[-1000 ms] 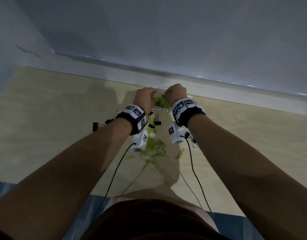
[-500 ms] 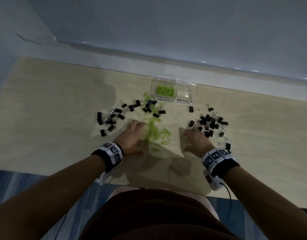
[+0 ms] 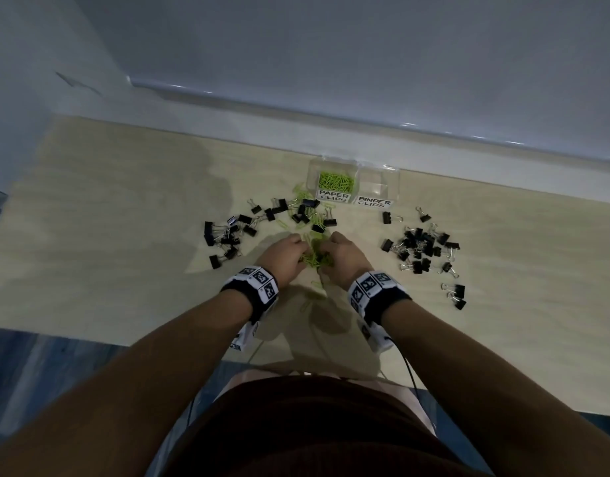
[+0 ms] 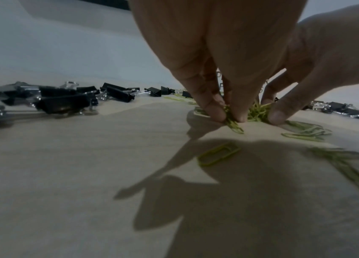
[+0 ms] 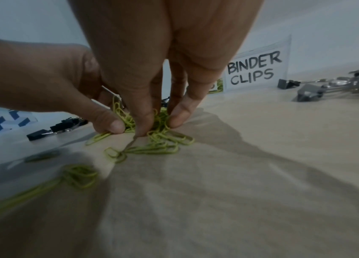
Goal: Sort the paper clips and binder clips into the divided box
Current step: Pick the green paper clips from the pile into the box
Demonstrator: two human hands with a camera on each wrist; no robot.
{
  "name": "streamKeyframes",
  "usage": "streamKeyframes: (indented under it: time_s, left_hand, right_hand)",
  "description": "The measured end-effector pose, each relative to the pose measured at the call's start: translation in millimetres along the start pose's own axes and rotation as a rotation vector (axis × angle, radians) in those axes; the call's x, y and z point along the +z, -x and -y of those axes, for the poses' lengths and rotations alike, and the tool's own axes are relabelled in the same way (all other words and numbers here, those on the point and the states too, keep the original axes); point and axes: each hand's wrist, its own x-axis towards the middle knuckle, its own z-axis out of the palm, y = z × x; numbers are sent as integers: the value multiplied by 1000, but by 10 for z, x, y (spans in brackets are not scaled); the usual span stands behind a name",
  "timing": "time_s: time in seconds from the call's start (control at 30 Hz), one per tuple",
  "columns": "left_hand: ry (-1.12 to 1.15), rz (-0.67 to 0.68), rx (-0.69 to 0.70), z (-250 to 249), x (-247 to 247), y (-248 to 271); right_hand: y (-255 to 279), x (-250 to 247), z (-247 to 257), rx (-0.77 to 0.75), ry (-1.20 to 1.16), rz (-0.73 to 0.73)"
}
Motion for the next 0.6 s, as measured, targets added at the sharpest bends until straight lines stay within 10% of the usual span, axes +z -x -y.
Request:
streamKeyframes:
  time_s: [0.6]
  left_hand:
    - [285,-235,13,-421,-896,-734]
  right_hand:
    - [26,-646,-500,245,-542,-395]
